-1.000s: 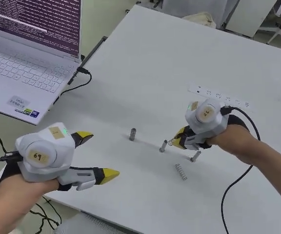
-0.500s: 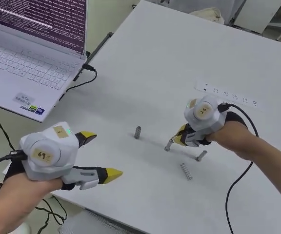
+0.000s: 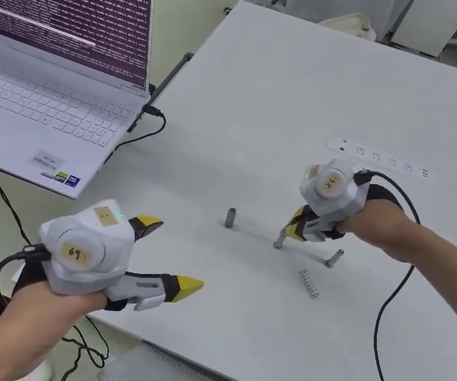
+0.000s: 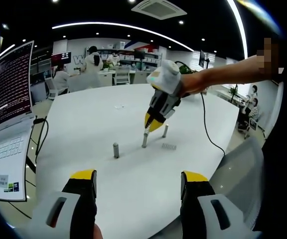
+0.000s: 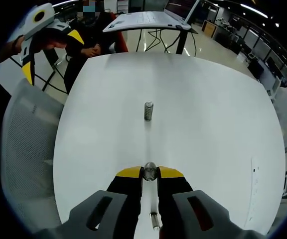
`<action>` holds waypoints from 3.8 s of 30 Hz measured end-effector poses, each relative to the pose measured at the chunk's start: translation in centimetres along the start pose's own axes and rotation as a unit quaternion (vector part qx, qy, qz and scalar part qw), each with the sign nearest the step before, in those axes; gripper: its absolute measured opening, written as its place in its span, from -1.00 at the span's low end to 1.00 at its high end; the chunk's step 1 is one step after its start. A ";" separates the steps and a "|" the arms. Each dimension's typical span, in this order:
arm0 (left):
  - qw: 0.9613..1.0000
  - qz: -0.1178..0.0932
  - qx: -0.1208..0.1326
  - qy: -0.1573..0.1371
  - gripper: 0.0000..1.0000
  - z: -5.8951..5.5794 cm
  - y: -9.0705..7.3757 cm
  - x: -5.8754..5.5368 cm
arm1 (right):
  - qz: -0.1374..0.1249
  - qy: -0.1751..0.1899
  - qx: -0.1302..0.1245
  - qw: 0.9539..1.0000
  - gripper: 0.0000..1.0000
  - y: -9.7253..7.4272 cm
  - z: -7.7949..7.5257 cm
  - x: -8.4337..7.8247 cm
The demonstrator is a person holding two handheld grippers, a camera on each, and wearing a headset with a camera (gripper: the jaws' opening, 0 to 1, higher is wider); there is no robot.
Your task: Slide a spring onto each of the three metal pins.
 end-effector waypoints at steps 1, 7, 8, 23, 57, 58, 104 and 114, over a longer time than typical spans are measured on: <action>1.000 0.000 0.000 0.000 0.30 0.0 0.0 0.0 | 0.001 0.001 0.000 1.000 -0.83 0.1 0.0 0.0; 1.000 0.002 -0.004 0.002 0.30 -0.1 0.4 0.1 | 0.002 0.003 0.002 1.000 -0.83 0.5 -0.1 0.1; 1.000 0.002 -0.004 0.002 0.29 -0.1 0.4 0.2 | 0.003 0.000 0.003 1.000 -0.83 0.6 -0.1 0.1; 1.000 -0.001 -0.008 0.002 0.29 -0.2 1.0 0.5 | 0.016 0.007 0.009 1.000 -0.83 1.9 -0.4 -0.6; 1.000 0.004 -0.005 -0.002 0.27 0.2 0.9 0.5 | 0.025 0.016 0.015 0.999 -0.70 3.2 -0.4 -1.5; 1.000 0.004 -0.006 -0.001 0.27 0.2 0.9 0.5 | 0.025 0.015 0.014 0.999 -0.69 3.1 -0.4 -1.5; 1.000 -0.014 -0.021 0.003 0.28 -0.4 2.2 1.7 | -0.149 0.200 -0.106 0.963 -0.23 -7.1 3.3 -7.0; 0.999 -0.018 -0.027 0.002 0.28 -0.3 2.5 2.2 | -0.181 0.229 -0.143 0.945 -0.17 -10.2 4.7 -8.8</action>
Point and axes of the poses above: the centre of the closed fingertips' face, and the gripper's own axes: y roughly forward along the fingers, z roughly to its left, x roughly out of its top, the point moved 10 cm from there along -y, roughly backward along the fingers, and after that the axes turned 10 degrees about -z, right-handed, at the moved point
